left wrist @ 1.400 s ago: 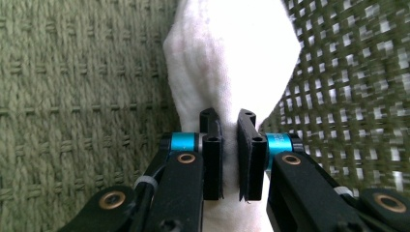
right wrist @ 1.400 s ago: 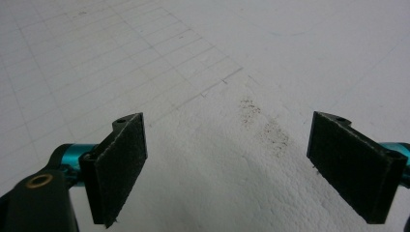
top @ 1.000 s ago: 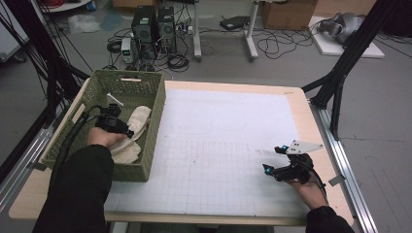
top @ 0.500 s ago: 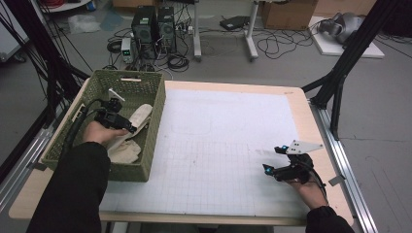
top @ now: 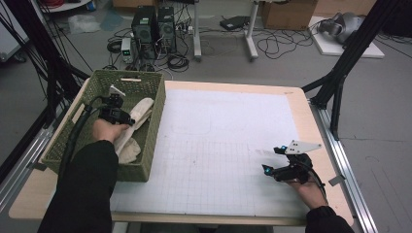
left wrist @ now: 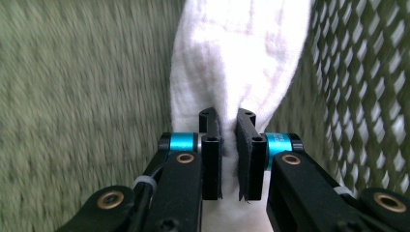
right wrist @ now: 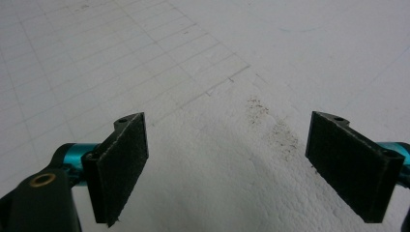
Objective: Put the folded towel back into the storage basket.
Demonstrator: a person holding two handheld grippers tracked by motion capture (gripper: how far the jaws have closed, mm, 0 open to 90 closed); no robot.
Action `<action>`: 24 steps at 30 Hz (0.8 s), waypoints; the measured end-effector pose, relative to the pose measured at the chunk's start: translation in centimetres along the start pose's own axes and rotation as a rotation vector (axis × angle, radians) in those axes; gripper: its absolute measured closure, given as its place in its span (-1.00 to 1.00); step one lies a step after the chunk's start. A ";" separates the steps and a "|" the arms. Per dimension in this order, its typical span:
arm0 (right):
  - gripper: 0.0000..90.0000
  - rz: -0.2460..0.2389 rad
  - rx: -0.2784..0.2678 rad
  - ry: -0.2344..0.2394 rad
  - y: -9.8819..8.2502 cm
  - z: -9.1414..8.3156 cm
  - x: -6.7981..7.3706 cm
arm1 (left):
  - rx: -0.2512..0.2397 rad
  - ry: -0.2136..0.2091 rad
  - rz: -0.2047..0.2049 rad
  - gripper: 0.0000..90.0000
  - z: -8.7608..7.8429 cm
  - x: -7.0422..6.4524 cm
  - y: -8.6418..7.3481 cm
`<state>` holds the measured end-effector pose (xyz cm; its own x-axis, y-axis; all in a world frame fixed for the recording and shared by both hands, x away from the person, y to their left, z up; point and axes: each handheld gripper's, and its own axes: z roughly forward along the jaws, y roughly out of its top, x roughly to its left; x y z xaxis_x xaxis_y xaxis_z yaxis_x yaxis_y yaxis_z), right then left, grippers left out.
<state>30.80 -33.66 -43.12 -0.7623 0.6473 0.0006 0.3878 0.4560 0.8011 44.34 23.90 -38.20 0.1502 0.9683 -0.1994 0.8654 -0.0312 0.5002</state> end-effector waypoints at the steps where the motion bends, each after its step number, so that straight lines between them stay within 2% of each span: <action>1: -0.68 -0.002 0.001 0.003 0.0 0.0 0.0 | -0.013 -0.019 -0.020 0.82 0.2 0.0 0.0; 2: -0.68 -0.002 -0.001 0.004 0.0 0.0 0.1 | 0.003 -0.024 -0.012 0.78 0.6 0.1 -0.1; 4: -0.68 -0.006 0.004 0.006 0.0 0.1 0.1 | 0.069 -0.059 -0.023 0.52 1.5 0.2 -0.4; 5: -0.68 -0.008 0.006 0.008 0.0 0.1 0.1 | 0.080 -0.049 -0.013 0.45 1.6 0.1 -0.5; 6: -0.68 -0.007 0.007 0.010 -0.1 0.2 0.0 | 0.076 -0.053 0.002 0.35 1.4 0.1 -0.5; 10: -0.68 -0.009 0.015 0.013 -0.1 0.3 0.1 | 0.026 -0.070 0.046 0.20 -0.2 -0.2 -0.3; 12: -0.67 -0.009 0.013 0.013 -0.1 0.2 0.1 | 0.040 -0.071 0.082 0.16 -0.9 -0.3 -0.4; 17: -0.67 -0.016 0.015 0.011 -0.1 0.3 0.1 | 0.067 -0.102 0.132 0.07 -2.5 -0.3 -1.2; 19: -0.66 -0.016 0.019 0.014 -0.1 0.3 0.1 | 0.098 -0.079 0.157 0.02 -2.8 -0.3 -1.6; 20: -0.66 -0.016 0.019 0.013 -0.1 0.3 0.1 | 0.115 -0.083 0.172 -0.02 -3.0 -0.2 -1.9; 22: -0.66 -0.017 0.020 0.014 -0.1 0.3 0.1 | 0.147 -0.096 0.175 -0.05 -3.1 -0.2 -2.4; 24: -0.66 -0.020 0.021 0.012 -0.1 0.3 0.1 | 0.199 -0.101 0.188 -0.09 -2.8 -0.5 -2.8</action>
<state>30.91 -33.45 -43.39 -0.7762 0.6305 -0.0075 0.3832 0.4811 0.7885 40.55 24.22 -37.13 0.3556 0.9114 -0.2070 0.8929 -0.2658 0.3635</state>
